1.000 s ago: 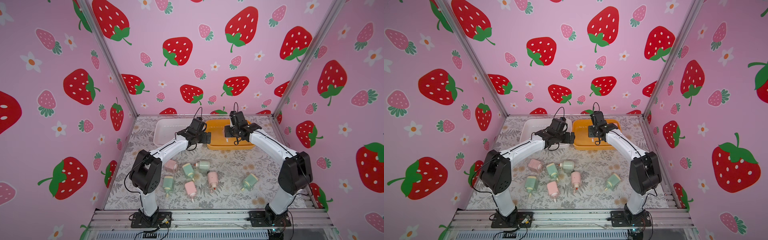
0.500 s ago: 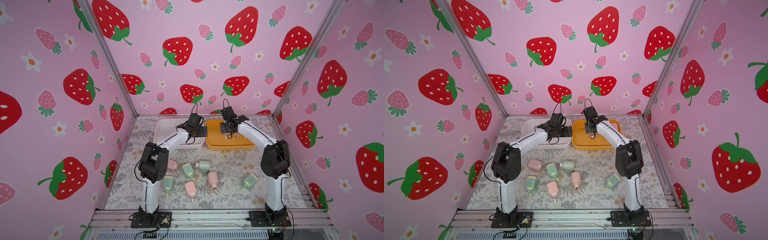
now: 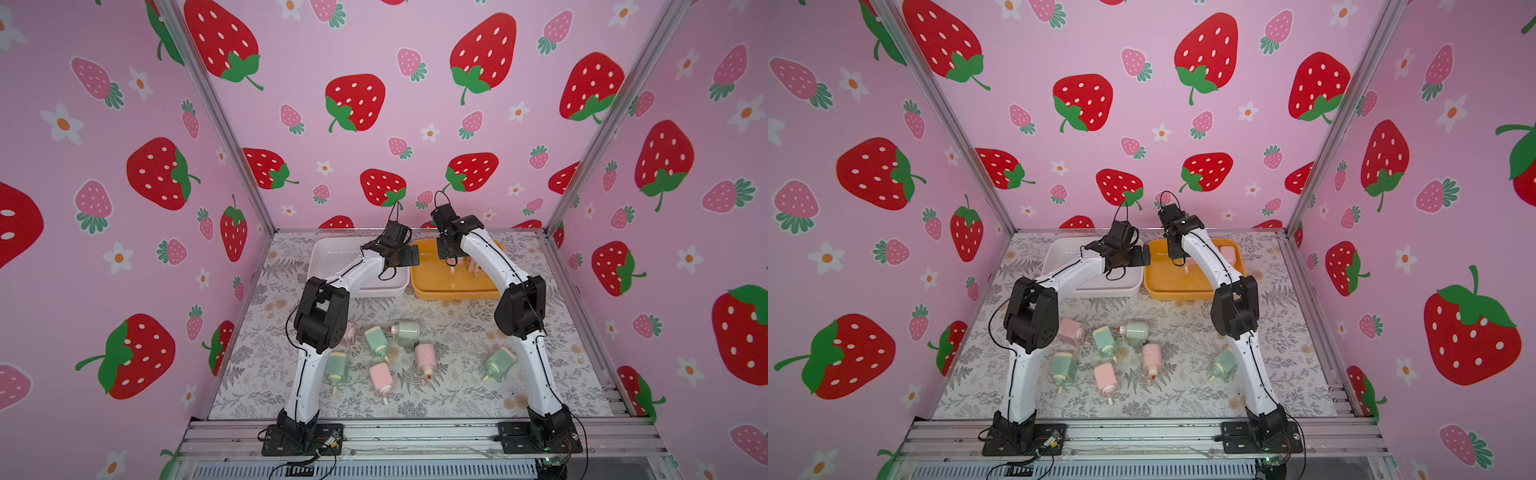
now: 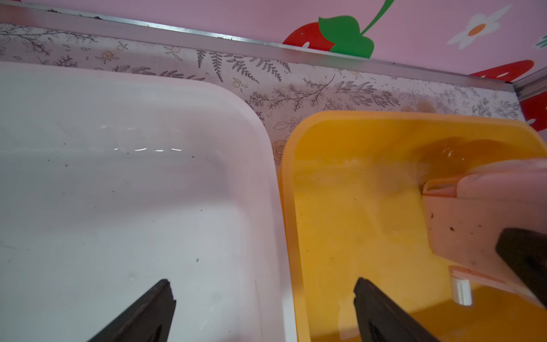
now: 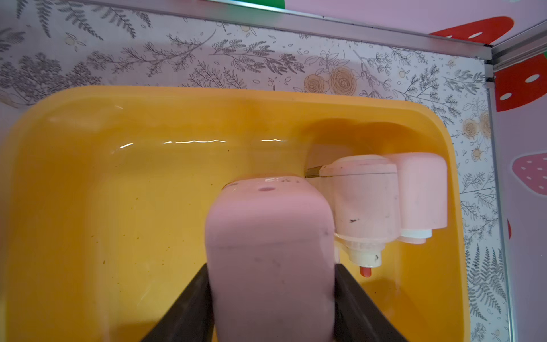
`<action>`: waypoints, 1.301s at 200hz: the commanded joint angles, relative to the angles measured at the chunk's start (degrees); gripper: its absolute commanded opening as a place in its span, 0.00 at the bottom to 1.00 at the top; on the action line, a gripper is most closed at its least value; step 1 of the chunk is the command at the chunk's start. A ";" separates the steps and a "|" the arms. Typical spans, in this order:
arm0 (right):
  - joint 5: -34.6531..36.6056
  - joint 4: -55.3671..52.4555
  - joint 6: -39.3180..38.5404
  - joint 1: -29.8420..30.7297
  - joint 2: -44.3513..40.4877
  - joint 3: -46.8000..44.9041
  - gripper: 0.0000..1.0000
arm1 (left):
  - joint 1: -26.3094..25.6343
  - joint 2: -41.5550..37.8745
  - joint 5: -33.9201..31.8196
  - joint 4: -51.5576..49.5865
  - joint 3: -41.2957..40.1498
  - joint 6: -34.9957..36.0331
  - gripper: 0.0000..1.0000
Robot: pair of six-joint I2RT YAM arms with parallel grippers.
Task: Place the pencil sharpeners by color into the storage box
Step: Place the pencil sharpener in the storage box.
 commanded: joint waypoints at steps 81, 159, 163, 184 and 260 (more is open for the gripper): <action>6.43 0.22 4.43 -0.29 3.28 2.70 0.00 | 1.21 5.58 2.19 -3.60 6.78 -1.40 0.99; 8.16 0.29 3.26 -0.76 7.03 6.54 0.00 | 1.39 6.48 1.34 -3.85 6.78 -1.41 1.00; 8.20 0.09 3.23 -0.85 7.31 7.00 0.00 | 1.39 6.49 1.34 -3.94 6.78 -1.47 0.99; 7.69 -0.12 3.68 -1.22 7.92 7.53 0.00 | 1.47 6.52 1.32 -3.85 6.61 -1.54 1.00; 5.11 -4.28 4.85 -2.12 10.57 7.70 0.10 | 1.57 6.26 1.08 -3.60 5.57 -1.90 1.00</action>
